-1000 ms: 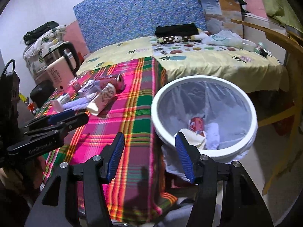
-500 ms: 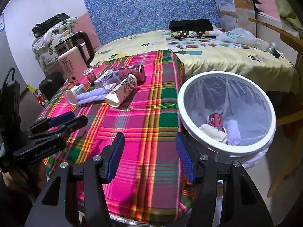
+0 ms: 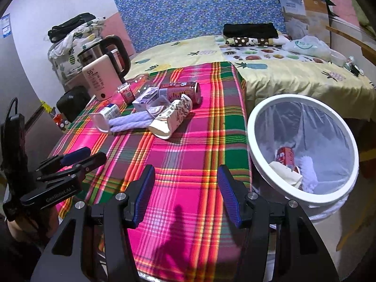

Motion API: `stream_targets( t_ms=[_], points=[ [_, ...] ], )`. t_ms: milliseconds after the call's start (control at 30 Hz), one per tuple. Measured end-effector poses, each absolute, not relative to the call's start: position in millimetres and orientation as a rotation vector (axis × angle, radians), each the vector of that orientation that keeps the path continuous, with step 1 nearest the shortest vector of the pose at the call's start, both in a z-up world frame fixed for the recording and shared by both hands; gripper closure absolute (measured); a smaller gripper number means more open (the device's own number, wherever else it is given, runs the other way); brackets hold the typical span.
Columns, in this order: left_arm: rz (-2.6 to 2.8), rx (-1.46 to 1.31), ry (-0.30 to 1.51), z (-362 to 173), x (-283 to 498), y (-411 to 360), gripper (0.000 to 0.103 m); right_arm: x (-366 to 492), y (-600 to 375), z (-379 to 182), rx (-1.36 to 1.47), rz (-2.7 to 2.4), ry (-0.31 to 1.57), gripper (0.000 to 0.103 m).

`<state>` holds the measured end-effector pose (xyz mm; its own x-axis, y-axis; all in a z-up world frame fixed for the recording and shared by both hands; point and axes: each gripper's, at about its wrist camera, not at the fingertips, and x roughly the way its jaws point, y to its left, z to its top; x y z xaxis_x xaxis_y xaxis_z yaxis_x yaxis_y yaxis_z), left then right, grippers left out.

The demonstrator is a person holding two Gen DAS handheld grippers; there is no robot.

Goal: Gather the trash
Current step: 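Move both open tools back toward the remaining items on the table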

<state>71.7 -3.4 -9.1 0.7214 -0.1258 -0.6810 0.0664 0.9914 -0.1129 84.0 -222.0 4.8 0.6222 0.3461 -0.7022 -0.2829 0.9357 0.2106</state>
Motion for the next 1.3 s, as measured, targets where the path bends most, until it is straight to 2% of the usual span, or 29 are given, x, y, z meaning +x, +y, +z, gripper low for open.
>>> stream_targets(
  t_ms=[500,633,733,1300],
  points=[
    [-0.023,-0.118,0.756,-9,93,36,0.047,107,-206,5,0.083,0.387,0.828,0.054],
    [0.006,-0.137,0.738,-6,104,53,0.034,116,-200,3,0.086,0.395,0.833,0.054],
    [0.032,-0.142,0.732,-7,113,64,0.031,124,-197,0,0.088,0.396,0.842,0.054],
    [0.050,-0.164,0.772,-30,155,86,0.028,164,-184,-21,0.156,0.408,0.911,0.054]
  ],
)
